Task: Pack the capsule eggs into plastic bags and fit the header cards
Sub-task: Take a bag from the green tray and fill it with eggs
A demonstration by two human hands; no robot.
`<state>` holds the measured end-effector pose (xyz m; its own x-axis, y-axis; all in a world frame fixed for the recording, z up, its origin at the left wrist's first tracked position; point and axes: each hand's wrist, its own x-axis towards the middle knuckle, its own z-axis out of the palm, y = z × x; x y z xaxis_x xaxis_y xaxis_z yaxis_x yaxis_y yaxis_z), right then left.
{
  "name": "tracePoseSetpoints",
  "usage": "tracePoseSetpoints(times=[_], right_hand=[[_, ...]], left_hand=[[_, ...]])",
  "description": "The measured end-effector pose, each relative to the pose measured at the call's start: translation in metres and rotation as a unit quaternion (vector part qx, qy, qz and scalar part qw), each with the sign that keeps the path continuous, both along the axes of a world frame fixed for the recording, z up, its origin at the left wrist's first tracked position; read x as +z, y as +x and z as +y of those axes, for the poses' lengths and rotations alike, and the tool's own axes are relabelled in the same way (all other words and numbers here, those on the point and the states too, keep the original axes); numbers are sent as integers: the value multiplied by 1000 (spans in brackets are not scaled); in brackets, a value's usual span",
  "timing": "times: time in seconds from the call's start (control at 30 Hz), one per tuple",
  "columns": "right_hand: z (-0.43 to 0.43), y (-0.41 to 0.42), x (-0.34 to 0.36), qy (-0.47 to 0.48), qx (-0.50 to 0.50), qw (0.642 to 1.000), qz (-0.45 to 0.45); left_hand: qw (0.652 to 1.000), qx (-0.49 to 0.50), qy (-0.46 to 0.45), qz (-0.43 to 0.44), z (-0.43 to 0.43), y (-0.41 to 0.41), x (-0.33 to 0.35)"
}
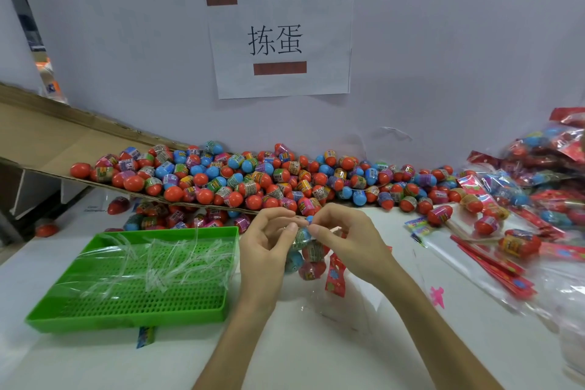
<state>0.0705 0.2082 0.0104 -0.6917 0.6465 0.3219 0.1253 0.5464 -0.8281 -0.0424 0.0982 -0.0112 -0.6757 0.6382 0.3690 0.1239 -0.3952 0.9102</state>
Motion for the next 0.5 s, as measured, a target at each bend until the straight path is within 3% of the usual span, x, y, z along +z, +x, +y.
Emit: tracePoseSetpoints(times=[0.3,0.37,0.5], right_hand=[[2,1,0,-35,38,999,-7],[6,6,3,-61,59,996,-18],[16,20,10,-96,125,985,-63]], left_hand=[[977,-98,2,-190,0,-3,3],[976,-109,-6,-190,0,-4,1],[989,-106,-49,-91,-1,-6,-3]])
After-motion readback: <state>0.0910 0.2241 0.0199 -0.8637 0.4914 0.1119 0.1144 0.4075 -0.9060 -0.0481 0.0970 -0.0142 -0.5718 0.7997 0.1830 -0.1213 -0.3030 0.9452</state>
